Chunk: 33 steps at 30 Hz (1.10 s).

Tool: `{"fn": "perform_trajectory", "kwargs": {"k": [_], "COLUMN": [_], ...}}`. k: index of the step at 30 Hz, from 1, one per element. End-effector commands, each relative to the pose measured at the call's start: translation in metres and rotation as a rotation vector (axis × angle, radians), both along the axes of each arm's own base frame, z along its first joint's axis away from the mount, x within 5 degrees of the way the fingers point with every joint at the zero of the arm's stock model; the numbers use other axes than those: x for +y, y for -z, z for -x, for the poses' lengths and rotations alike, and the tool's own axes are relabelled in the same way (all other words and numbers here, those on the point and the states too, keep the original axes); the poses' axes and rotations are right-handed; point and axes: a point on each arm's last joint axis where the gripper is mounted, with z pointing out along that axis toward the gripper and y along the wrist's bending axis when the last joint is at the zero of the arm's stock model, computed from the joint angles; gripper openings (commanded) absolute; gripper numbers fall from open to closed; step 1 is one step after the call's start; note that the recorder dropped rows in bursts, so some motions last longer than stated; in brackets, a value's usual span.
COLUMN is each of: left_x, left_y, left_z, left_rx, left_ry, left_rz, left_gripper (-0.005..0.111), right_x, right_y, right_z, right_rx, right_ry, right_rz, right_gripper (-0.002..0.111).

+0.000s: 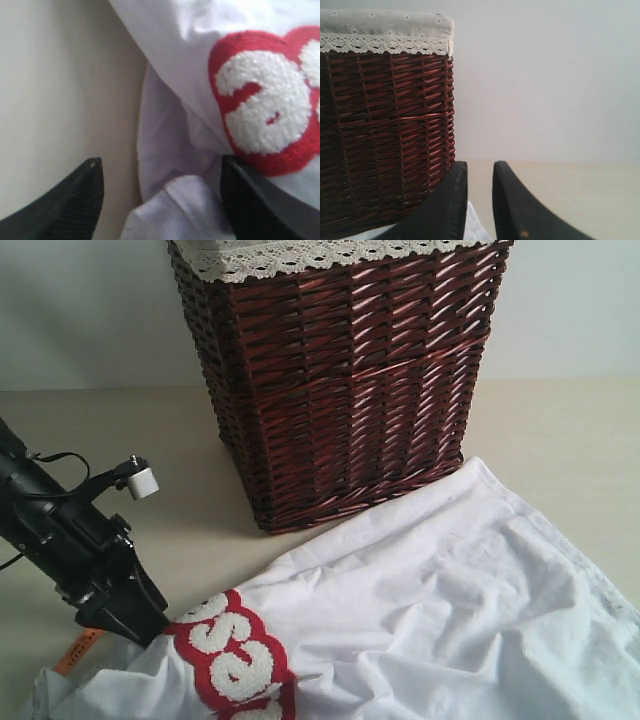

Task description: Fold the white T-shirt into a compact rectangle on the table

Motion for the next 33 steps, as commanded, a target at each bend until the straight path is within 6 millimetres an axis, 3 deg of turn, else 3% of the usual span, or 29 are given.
{"fn": "perform_trajectory", "kwargs": {"k": [1,10,14,17,23,28,33], "left_x": [0.002,0.007,0.009,0.009,0.007,-0.002,-0.008], "left_y": [-0.004,0.001,0.003,0.004,0.0,-0.025,-0.052], "left_z": [0.006,0.004,0.002,-0.003,-0.033,-0.061,-0.067], "left_rx": [0.077,0.099,0.065,0.006,-0.228,-0.45,-0.606], "left_ry": [0.004,-0.065,-0.063,-0.065,-0.206,-0.179,-0.138], "left_rz": [-0.008,-0.113,-0.129,-0.126,-0.122,-0.007,0.092], "left_gripper": [0.064,0.061,0.031,0.001,0.0,0.0,0.0], "right_x": [0.0,0.0,0.0,0.0,0.0,0.0,0.0], "right_y": [0.001,0.001,0.001,0.001,0.001,0.001,0.001], "right_z": [0.0,0.0,0.0,0.0,0.0,0.0,0.0], "right_rx": [0.0,0.0,0.0,0.0,0.0,0.0,0.0], "right_ry": [-0.003,-0.003,-0.003,-0.003,-0.003,-0.003,-0.003], "right_rz": [-0.001,-0.001,-0.001,-0.001,-0.001,-0.001,-0.001], "right_gripper": [0.02,0.02,0.02,0.02,0.02,0.02,0.02]}}
